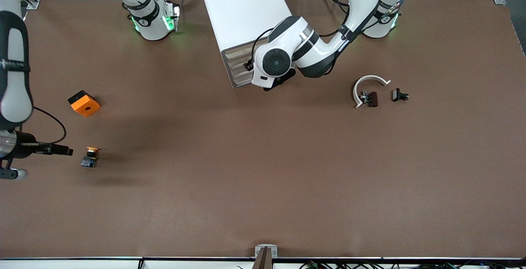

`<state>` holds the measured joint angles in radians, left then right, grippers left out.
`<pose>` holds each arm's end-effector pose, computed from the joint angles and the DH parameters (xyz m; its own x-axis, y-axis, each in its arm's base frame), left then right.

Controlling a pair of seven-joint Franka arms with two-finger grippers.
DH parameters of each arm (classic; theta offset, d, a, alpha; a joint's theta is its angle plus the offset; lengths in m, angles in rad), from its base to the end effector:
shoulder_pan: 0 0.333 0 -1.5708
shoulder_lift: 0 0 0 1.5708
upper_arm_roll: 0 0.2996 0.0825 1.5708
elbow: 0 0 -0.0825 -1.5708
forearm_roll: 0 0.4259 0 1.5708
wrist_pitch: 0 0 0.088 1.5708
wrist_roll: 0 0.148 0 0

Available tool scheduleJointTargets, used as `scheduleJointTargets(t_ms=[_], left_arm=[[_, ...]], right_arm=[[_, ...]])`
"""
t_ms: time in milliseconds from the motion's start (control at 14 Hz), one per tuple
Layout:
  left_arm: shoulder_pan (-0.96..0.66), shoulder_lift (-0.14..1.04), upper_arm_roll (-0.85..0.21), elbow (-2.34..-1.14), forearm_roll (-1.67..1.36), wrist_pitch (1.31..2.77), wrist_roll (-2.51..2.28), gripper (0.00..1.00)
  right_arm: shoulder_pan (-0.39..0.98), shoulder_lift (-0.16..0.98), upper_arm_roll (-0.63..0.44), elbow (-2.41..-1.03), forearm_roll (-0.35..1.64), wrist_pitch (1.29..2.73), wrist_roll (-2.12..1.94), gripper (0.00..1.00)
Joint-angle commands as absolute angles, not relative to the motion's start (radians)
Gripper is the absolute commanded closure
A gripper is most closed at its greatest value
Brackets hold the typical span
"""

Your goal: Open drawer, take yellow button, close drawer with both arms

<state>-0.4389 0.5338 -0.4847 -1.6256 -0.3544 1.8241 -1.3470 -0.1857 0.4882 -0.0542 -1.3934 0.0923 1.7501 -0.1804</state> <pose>0.3875 -0.5463 0.2654 0.6508 0.5048 -0.5670 0.4974 -0.8478 -0.1840 0.6956 -0.1528 0.3496 0.9905 -0.0717 -0.1175 -0.0819 -0.9930 -0.0849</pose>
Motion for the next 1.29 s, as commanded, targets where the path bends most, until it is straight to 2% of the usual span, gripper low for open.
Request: scheduleJointTargets(t_ms=[0,143,358,645,932,1218], left_arm=[[-0.42,0.532,-0.44,-1.55,-0.313,1.789,-1.361,0.0],[-0.384,0.528,-0.397,-1.508,-0.261,1.752,-1.35,0.0],[-0.246,0.512,-0.393,-1.464,-0.256,1.74,-1.283,0.0],[-0.079,0.437,-0.396,-1.391,-0.209,1.6,-1.122,0.0],[0.076,0.339,-0.393,-1.394,-0.138,1.43,-0.777,0.0],[0.237,0.217,-0.387,-1.407,-0.109,1.329,-0.464,0.0]], right_arm=[[-0.169,0.477,-0.054,-1.296,0.097,1.596,-0.164,0.0],[-0.146,0.433,-0.054,-1.281,0.087,1.534,-0.115,0.0],[-0.086,0.365,-0.057,-1.279,0.011,1.514,-0.098,0.0],[-0.091,0.342,-0.055,-1.187,0.012,1.431,-0.106,0.0],[-0.084,0.334,-0.054,-1.186,0.02,1.344,-0.094,0.0],[-0.087,0.226,-0.054,-1.186,0.038,1.315,-0.103,0.0]])
